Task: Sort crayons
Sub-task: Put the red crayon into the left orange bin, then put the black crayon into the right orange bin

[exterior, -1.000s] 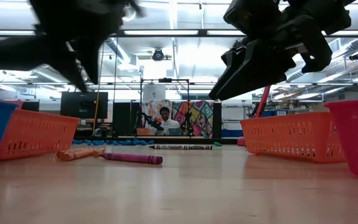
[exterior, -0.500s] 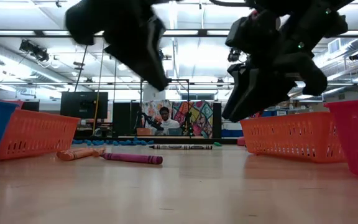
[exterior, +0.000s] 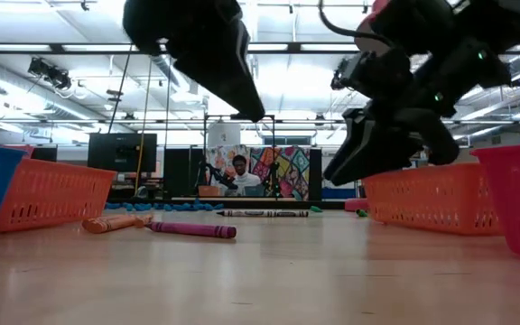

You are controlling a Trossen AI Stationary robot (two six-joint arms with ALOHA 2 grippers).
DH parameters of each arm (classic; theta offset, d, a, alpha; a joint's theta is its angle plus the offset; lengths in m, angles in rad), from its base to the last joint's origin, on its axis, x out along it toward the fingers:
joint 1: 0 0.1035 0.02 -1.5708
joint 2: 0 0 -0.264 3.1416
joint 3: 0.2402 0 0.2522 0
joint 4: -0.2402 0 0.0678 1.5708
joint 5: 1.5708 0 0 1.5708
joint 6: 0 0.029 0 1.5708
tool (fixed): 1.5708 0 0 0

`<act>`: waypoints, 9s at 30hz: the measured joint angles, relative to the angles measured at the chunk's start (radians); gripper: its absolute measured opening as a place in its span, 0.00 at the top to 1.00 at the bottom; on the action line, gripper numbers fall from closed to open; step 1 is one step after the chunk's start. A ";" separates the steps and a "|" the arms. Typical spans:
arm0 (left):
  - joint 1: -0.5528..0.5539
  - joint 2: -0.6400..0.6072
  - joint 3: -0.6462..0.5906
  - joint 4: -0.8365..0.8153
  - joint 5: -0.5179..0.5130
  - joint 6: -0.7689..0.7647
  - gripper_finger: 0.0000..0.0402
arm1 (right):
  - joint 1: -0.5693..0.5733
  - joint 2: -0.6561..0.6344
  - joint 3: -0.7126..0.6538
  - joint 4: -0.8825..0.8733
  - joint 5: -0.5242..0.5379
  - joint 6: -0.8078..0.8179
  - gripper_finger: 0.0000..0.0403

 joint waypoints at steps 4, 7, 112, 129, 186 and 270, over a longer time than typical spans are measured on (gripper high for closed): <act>0.015 0.000 0.000 0.043 0.000 0.014 0.67 | -0.047 -0.061 -0.071 0.092 0.001 -0.024 0.65; 0.030 0.000 0.000 0.064 0.000 0.021 0.67 | -0.081 -0.107 -0.073 0.097 -0.004 -0.062 0.65; 0.082 0.140 -0.045 -0.159 0.449 0.021 0.93 | -0.304 -0.327 -0.055 0.135 -0.294 -0.185 0.65; 0.083 0.143 0.110 -0.505 0.304 0.050 0.93 | -0.304 -0.327 -0.055 0.129 -0.294 -0.187 0.65; -0.161 -0.178 0.029 -0.835 0.121 -0.203 0.93 | -0.158 -0.490 -0.047 0.009 -0.201 0.063 0.65; 0.015 -0.182 -0.262 -0.529 -0.204 0.297 0.69 | -0.139 -0.484 -0.047 -0.012 -0.234 0.332 0.65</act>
